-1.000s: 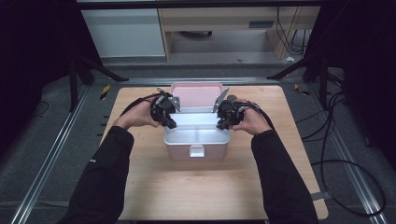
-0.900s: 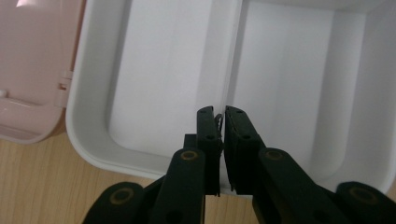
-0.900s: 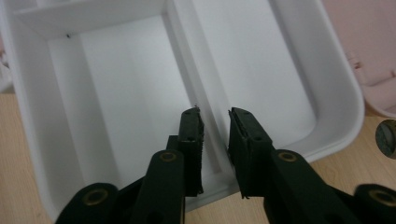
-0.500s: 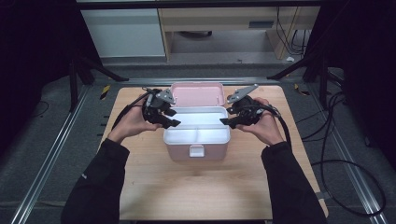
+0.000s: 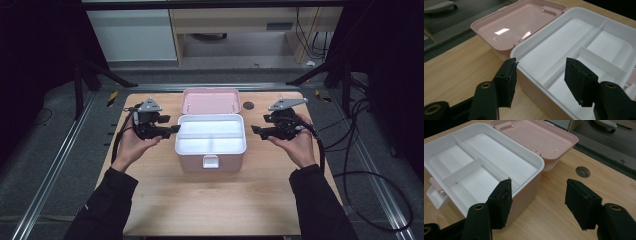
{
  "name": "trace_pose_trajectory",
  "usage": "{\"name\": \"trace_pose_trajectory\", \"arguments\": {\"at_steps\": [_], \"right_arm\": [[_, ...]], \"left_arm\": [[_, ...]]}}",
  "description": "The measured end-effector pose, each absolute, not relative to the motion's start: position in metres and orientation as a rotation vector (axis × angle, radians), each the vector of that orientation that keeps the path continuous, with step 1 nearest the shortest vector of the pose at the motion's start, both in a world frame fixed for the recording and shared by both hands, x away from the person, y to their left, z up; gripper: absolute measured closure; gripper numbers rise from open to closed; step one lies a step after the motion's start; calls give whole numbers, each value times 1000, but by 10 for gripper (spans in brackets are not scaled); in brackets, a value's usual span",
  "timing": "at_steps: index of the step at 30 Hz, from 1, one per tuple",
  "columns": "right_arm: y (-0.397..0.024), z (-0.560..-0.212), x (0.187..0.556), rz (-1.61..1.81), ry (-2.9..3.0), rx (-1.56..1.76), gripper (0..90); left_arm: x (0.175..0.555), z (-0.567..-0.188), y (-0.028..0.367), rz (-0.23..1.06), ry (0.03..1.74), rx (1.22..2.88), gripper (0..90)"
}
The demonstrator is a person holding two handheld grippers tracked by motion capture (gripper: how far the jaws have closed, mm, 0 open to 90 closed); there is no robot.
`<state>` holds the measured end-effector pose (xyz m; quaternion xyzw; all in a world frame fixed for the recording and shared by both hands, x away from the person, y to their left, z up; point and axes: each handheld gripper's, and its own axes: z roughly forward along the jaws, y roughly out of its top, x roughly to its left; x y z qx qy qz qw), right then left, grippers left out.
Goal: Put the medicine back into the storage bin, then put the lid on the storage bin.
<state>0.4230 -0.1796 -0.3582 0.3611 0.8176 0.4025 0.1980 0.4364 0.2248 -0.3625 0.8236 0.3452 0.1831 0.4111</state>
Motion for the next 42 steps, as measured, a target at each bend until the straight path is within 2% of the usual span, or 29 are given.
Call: {"name": "trace_pose_trajectory", "arguments": {"at_steps": [12, 23, 33, 42], "right_arm": [[-180, -363, 450, 1183, 2181, 1102, 380], [-166, -362, 478, 1207, 2153, 1133, 363], [-158, -365, 511, 1197, 2129, 1166, 390], [-141, -393, 543, 1169, 2159, 1221, 411]], "left_arm": [[467, -370, 228, 497, 955, 1975, 403], [490, -368, 220, 538, 983, 1966, 406], [512, -376, 220, 539, 1032, 1910, 419], [534, -401, 219, 512, 1100, 1925, 419]]}}
